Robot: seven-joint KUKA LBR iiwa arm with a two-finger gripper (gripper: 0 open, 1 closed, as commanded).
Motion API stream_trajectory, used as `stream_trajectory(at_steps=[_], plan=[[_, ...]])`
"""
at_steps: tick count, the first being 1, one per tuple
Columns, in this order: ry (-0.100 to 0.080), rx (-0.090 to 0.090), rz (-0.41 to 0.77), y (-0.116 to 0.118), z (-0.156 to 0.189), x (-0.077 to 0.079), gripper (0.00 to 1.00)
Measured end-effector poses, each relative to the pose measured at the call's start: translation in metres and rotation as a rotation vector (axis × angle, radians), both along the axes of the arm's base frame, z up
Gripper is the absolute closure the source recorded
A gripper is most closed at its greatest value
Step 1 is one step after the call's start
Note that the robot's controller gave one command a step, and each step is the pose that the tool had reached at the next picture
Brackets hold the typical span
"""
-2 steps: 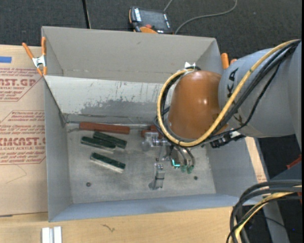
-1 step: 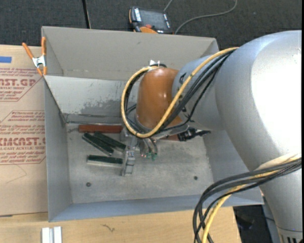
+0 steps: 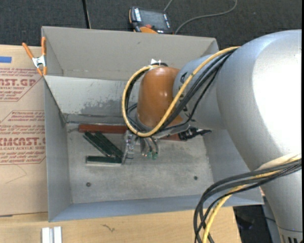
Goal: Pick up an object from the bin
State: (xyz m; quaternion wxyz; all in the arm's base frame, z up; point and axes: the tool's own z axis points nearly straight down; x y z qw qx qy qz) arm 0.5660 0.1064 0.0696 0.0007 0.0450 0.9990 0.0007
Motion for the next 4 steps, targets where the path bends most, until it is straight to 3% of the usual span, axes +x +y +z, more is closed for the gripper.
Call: stream_trajectory(at_steps=[1, 2, 3, 4], plan=[[0.0, 0.002, -0.374, 0.066, 0.021, 0.019, 1.0], [0.0, -0.001, -0.375, 0.063, 0.02, 0.019, 0.0], [0.0, -0.001, -0.375, 0.063, 0.02, 0.019, 0.0], [0.006, -0.003, -0.134, 0.137, -0.001, -0.078, 0.0]])
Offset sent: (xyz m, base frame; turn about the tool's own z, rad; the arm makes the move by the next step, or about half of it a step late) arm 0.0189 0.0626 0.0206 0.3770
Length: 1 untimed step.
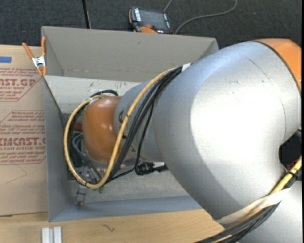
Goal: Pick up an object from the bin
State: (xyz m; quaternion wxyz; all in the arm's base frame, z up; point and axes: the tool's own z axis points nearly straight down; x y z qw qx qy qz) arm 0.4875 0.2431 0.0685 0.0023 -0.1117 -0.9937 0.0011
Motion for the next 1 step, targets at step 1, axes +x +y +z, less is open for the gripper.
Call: stream_trajectory(at_steps=[1], plan=[[-0.004, 0.001, -0.004, -0.0018, 0.001, 0.0027, 1.0]])
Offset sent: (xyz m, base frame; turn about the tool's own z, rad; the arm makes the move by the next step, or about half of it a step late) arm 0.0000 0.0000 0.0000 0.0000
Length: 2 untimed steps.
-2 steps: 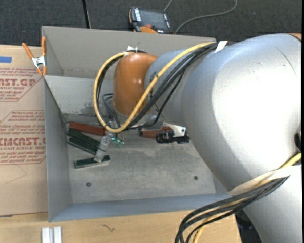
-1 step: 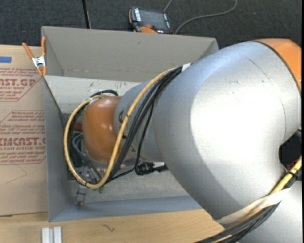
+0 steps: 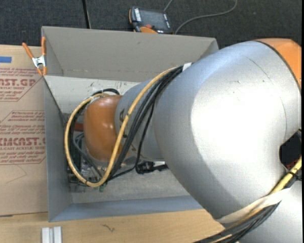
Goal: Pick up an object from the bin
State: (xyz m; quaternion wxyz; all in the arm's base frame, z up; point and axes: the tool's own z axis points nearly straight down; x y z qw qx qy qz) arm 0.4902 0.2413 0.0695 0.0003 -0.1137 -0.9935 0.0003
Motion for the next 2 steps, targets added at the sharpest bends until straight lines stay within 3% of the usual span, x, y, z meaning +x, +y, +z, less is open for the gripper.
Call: stream_trajectory(at_steps=[1, 2], plan=[[-0.002, 0.001, -0.026, -0.012, 0.005, 0.025, 1.0], [-0.01, 0.004, -0.011, -0.024, 0.184, 0.025, 1.0]])
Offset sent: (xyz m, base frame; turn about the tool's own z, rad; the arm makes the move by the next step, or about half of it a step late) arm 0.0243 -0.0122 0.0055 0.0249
